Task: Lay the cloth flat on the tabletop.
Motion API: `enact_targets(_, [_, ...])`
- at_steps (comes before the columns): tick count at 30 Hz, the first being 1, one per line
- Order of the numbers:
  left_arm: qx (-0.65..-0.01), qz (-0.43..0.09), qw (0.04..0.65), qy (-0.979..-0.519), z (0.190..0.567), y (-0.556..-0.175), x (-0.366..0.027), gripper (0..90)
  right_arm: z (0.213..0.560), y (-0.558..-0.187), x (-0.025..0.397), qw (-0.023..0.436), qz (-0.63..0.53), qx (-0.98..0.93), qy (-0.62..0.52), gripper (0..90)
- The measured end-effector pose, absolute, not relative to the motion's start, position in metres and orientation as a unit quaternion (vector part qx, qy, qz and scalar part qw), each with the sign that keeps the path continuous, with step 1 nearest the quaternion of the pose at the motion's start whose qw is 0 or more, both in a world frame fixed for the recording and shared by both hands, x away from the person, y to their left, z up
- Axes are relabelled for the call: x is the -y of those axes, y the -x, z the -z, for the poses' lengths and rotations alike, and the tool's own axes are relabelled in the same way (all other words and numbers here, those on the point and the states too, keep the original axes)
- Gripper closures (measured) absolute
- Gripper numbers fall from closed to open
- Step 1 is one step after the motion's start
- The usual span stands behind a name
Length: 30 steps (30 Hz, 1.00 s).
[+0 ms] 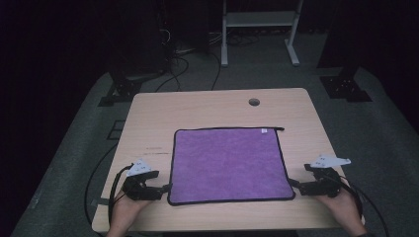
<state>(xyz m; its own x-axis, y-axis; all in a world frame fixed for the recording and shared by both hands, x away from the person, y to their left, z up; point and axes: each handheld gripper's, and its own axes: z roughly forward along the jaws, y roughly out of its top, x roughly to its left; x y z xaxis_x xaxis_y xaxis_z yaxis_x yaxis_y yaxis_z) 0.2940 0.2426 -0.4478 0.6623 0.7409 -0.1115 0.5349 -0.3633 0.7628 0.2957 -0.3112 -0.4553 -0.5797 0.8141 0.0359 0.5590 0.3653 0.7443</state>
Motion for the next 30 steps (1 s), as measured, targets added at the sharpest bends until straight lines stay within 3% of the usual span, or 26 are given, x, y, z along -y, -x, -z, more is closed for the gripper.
enact_targets(12, [-0.411, -0.168, 0.388, -0.808, 0.448, -0.337, -0.233, 11.8, 0.467, -0.357, 0.323, 0.236, -0.341, -0.766, -0.492, 1.7])
enact_targets(20, [-0.423, -0.185, 0.372, -0.805, 0.452, -0.364, -0.227, 12.0, 0.484, -0.386, 0.321, 0.234, -0.32, -0.771, -0.498, 1.7])
enact_targets(30, [-0.458, -0.185, 0.355, -0.793, 0.463, -0.391, -0.23, 13.6, 0.487, -0.392, 0.326, 0.21, -0.326, -0.765, -0.513, 1.5])
